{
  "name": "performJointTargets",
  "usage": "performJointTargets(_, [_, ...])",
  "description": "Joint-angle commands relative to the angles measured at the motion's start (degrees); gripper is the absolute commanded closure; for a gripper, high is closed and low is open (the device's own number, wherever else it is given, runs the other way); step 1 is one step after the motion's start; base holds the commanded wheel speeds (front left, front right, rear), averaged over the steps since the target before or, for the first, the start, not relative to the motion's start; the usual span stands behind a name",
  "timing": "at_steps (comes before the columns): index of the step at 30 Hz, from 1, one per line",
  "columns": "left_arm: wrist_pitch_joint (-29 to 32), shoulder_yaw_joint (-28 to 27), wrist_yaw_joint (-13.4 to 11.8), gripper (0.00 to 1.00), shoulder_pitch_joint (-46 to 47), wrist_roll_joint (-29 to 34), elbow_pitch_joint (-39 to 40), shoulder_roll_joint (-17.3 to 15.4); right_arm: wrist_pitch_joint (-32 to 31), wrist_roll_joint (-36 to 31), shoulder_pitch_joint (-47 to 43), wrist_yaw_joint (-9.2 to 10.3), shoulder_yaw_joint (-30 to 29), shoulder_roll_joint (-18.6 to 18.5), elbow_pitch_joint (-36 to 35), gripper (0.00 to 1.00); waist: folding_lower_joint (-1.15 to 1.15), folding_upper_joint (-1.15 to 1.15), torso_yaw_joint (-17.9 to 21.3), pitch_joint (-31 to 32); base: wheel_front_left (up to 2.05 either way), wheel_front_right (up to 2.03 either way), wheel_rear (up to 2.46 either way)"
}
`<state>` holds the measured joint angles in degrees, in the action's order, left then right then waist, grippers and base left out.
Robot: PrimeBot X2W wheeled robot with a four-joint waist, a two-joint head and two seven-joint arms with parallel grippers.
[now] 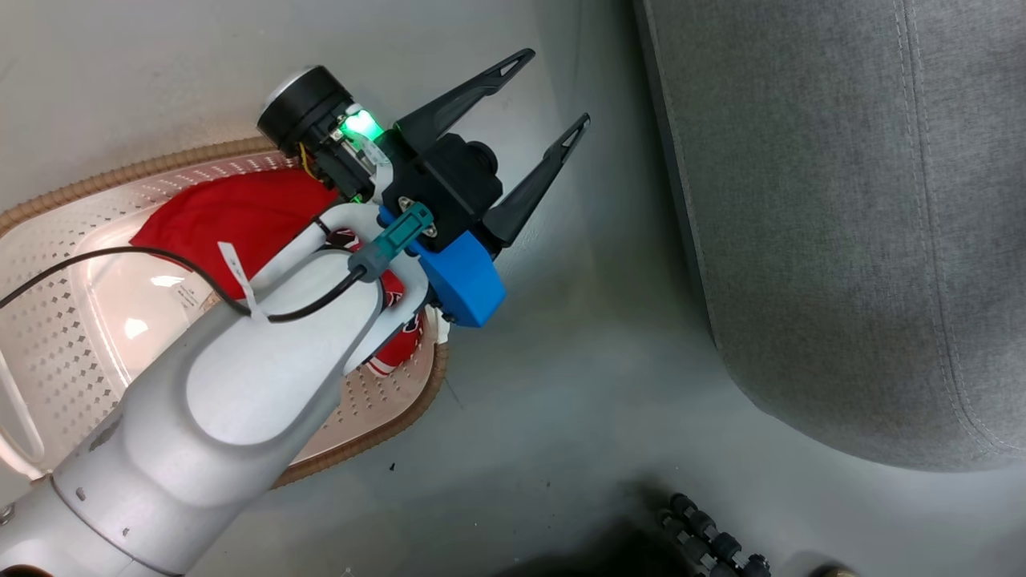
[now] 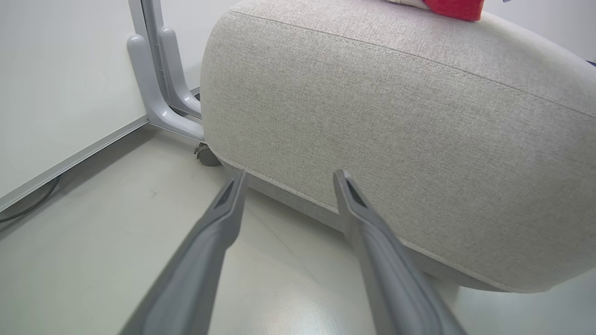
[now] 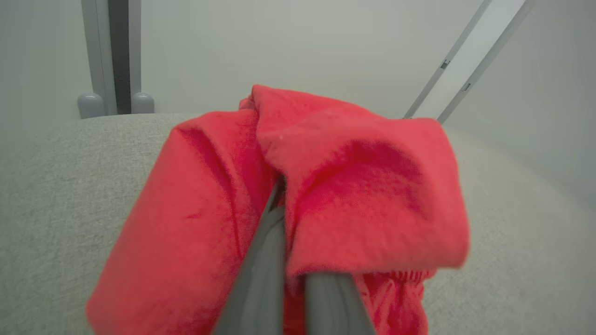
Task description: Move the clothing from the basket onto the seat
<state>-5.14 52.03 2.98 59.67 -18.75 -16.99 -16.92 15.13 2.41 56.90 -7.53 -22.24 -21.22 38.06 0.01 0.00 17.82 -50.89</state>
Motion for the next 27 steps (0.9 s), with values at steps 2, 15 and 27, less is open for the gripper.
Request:
performJointTargets(2, [-0.5, -0.1, -0.5, 0.00, -0.3, -0.4, -0.3, -0.6, 0.0, 0.1, -1.0, 0.08, -0.8, 0.1, 0.4, 0.39, -0.01, 0.00, 0.0, 0.8, 0.00, 0.00, 0.00])
performJointTargets(15, [-6.7, -0.6, -1.5, 0.00, -5.6, -3.7, -5.5, 1.8, 0.0, -0.5, -13.8, 0.08, 0.6, 0.6, -5.3, 0.00, -0.01, 0.00, 0.1, 14.2, 0.00, 0.00, 0.00])
performJointTargets(27, [-10.1, -9.3, -5.5, 0.00, -15.3, -8.4, -8.7, 1.9, 0.0, 0.6, -24.8, 0.07, 9.8, 3.5, -17.9, 0.00, -0.01, 0.00, -4.5, 28.2, 0.00, 0.00, 0.00])
